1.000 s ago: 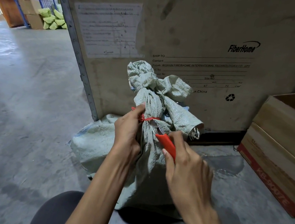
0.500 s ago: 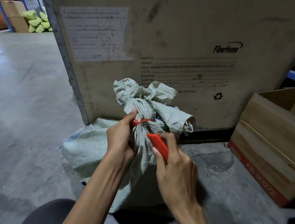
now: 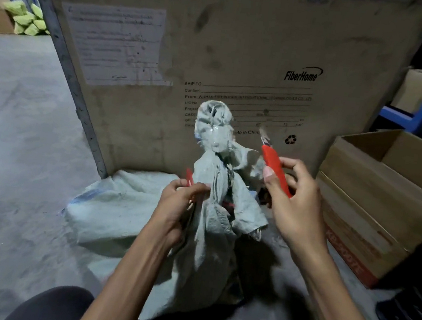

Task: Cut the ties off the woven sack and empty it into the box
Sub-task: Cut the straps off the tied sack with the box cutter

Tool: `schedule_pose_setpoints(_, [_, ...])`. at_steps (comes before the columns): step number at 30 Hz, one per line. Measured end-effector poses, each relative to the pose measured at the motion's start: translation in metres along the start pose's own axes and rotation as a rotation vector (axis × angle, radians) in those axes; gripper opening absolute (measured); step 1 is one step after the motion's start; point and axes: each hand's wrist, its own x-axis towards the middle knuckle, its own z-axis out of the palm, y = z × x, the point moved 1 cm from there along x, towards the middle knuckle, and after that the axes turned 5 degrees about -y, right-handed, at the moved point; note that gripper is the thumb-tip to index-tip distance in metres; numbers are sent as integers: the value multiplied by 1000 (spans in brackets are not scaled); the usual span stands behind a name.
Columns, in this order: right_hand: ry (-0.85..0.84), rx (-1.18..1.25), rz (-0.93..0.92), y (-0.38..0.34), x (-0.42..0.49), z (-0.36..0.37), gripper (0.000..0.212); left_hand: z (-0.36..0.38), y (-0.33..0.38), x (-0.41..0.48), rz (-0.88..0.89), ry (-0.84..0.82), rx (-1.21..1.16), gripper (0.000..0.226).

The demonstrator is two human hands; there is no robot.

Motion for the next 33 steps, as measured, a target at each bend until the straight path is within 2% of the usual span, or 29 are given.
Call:
schedule_pose_setpoints(5, [-57,48,-69,-5,-5,5,21,7,7,-4,76,-127,136,69])
schedule_pose_setpoints(9, [26,51,-73,-10,-3,2,16,11,6,-9,215,-270,399,48])
schedule_pose_setpoints(11, [82,68,-63,-12,-3,-1,19,13,7,-12,289,-308,541,48])
schedule_pose_setpoints(15, [190,18,-32,-14,-6,-2,57,20,9,-23,462,-336,736,66])
schedule_pose_setpoints(17, [260,-20,-13,-11,-4,-3,68,20,11,-28,522,-357,831,71])
schedule_pose_setpoints(20, [251,26,53,-3,1,-3,79,22,11,-35,493,-445,792,65])
schedule_pose_setpoints(24, [184,151,137,4,5,-5,89,27,13,-37,455,-427,678,41])
schedule_pose_setpoints(26, [170,225,144,4,5,-4,83,30,12,-37,435,-394,580,46])
schedule_pose_setpoints(28, [167,325,122,6,6,-4,62,34,12,-38,396,-326,427,36])
schedule_pose_setpoints(30, [159,389,110,5,8,-4,51,35,14,-38,406,-227,331,32])
schedule_pose_setpoints(32, [125,470,103,3,10,-6,42,34,15,-36,465,-146,353,51])
schedule_pose_setpoints(33, [97,510,105,3,10,-7,35,31,15,-35,518,-81,460,60])
